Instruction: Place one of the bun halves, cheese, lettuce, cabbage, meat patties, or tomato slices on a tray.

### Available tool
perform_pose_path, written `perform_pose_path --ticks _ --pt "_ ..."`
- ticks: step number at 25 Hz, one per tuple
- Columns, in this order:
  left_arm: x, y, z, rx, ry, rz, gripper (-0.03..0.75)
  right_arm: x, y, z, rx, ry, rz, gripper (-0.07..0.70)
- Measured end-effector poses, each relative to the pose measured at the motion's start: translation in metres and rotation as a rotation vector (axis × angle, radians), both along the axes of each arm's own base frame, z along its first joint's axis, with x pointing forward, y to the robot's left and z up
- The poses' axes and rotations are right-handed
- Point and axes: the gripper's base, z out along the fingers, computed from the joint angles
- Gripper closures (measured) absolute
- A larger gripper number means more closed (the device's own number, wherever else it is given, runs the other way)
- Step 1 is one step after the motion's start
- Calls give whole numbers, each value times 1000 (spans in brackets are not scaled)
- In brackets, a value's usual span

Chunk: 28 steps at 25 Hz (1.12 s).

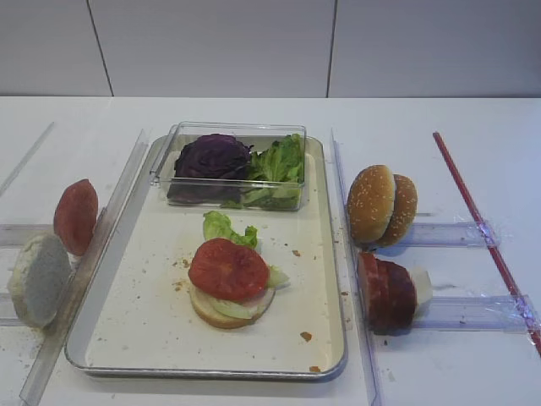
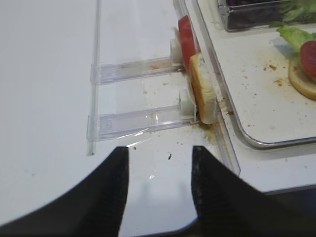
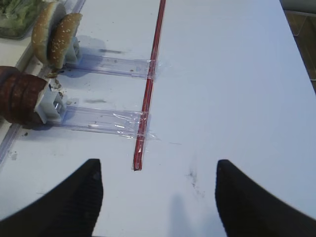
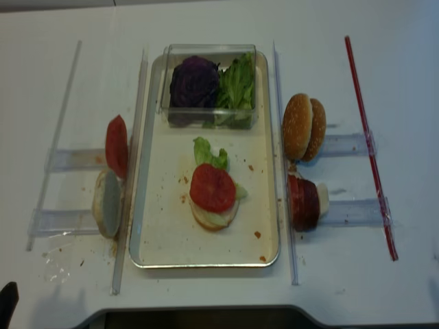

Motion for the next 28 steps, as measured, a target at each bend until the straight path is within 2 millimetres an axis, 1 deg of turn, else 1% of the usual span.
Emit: perform_pose_path --ticks 6,10,15,28 --pt "-4 -1 0 -3 -28 -12 426 0 0 0 1 0 -1 132" --pt "-5 -1 -1 -8 -19 -16 427 0 0 0 1 0 -1 132" --pt "-4 -1 -9 -12 31 -1 427 0 0 0 3 0 -2 132" --pt "-4 0 -10 -32 38 22 428 0 0 0 3 -2 -2 132"
